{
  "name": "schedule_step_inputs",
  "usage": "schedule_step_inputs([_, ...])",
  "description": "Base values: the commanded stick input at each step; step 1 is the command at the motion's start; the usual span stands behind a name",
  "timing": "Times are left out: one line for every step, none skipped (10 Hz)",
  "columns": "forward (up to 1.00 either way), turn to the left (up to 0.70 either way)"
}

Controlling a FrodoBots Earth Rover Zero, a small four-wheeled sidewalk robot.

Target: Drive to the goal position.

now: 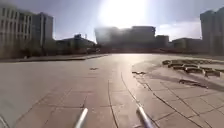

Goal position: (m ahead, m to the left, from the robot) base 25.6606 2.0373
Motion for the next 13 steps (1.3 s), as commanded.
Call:
schedule_step_inputs([1.00, -0.02])
schedule_step_inputs([1.00, -0.02])
schedule_step_inputs([1.00, -0.02])
schedule_step_inputs([1.00, -0.02])
schedule_step_inputs([1.00, -0.02])
schedule_step_inputs([1.00, -0.02])
schedule_step_inputs([1.00, -0.02])
schedule_step_inputs([1.00, -0.02])
schedule_step_inputs([1.00, -0.02])
schedule_step_inputs([1.00, -0.02])
schedule_step_inputs([1.00, -0.02])
schedule_step_inputs([1.00, -0.02])
schedule_step_inputs([1.00, -0.02])
